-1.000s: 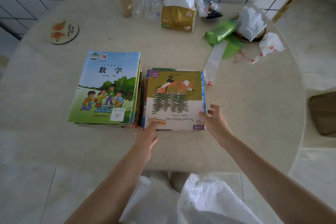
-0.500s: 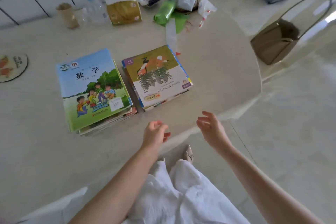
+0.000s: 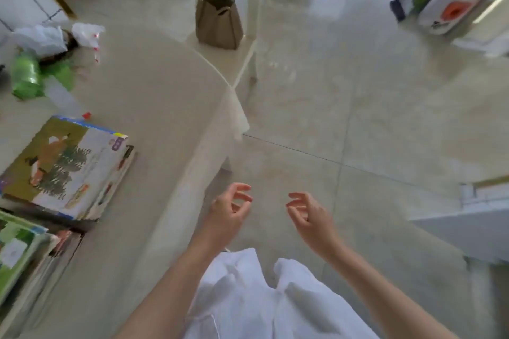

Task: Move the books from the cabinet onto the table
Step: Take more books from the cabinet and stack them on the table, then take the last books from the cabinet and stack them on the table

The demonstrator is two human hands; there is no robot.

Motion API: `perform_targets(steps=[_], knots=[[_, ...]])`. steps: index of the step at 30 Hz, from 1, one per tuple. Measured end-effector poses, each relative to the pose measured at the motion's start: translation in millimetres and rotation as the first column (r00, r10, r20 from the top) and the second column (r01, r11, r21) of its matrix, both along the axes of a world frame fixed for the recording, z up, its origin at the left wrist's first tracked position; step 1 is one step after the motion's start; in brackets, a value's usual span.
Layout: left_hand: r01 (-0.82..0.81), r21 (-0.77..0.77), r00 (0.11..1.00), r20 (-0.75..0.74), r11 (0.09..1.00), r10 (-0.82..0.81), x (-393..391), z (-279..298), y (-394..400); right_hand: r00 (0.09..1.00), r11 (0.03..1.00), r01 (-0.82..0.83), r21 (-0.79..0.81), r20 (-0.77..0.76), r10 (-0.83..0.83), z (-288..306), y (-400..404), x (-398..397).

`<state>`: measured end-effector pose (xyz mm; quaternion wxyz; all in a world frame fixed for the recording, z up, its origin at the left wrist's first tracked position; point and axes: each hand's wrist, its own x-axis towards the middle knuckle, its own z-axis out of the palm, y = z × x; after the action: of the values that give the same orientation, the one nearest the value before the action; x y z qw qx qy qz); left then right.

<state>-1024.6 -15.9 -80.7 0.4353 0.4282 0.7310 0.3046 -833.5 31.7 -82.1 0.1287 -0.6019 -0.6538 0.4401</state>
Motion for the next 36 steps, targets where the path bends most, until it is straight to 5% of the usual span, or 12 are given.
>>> perform_targets(steps=[7,15,23,36], knots=[[0.392,-0.001,0.920,0.021,0.920,-0.392,164,-8,35,0.930,0.930,0.365,-0.046,-0.034,-0.366,-3,-51,174],[0.696,0.042,0.717,0.021,0.717,-0.697,361,-11,56,0.693,0.695,0.716,-0.067,-0.060,-0.719,-3,-99,341],[0.884,0.021,0.466,0.050,0.468,-0.883,507,-19,71,0.433,0.435,0.899,-0.054,-0.052,-0.900,-7,-119,453],[0.999,0.045,0.031,-0.144,0.025,-0.989,758,-13,169,0.201,0.201,0.980,0.010,-0.017,-0.979,-4,-56,660]])
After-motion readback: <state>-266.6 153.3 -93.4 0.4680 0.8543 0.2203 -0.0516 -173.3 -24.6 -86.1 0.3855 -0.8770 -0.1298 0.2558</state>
